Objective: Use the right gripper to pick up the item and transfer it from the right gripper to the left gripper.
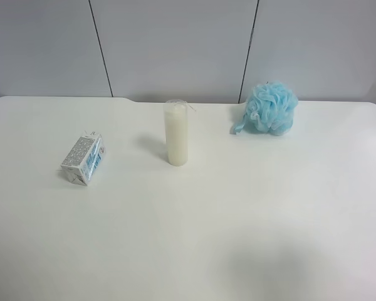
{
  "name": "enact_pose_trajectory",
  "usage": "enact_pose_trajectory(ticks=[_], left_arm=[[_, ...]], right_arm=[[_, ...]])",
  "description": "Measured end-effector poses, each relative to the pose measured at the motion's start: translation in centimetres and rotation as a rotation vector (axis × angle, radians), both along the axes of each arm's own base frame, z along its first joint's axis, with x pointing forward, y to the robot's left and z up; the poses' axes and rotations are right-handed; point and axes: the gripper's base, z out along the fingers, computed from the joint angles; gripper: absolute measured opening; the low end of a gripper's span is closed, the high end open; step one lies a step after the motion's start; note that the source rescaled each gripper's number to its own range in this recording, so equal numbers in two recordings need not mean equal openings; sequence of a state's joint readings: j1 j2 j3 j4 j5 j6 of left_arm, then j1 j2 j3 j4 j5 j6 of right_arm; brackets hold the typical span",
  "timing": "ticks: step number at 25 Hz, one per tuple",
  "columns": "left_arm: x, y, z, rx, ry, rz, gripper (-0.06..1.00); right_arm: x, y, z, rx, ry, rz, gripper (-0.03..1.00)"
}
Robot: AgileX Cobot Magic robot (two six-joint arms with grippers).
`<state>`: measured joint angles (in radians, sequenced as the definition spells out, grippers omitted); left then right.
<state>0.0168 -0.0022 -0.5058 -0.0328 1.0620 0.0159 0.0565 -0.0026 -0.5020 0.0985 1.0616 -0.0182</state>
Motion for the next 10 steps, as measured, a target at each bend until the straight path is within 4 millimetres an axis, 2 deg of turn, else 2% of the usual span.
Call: enact_pose_trajectory(ticks=[10], left_arm=[[0.0, 0.0, 0.0, 0.0, 0.0, 0.0, 1.0]], right_arm=[[0.0, 0.0, 0.0, 0.0, 0.0, 0.0, 0.98]])
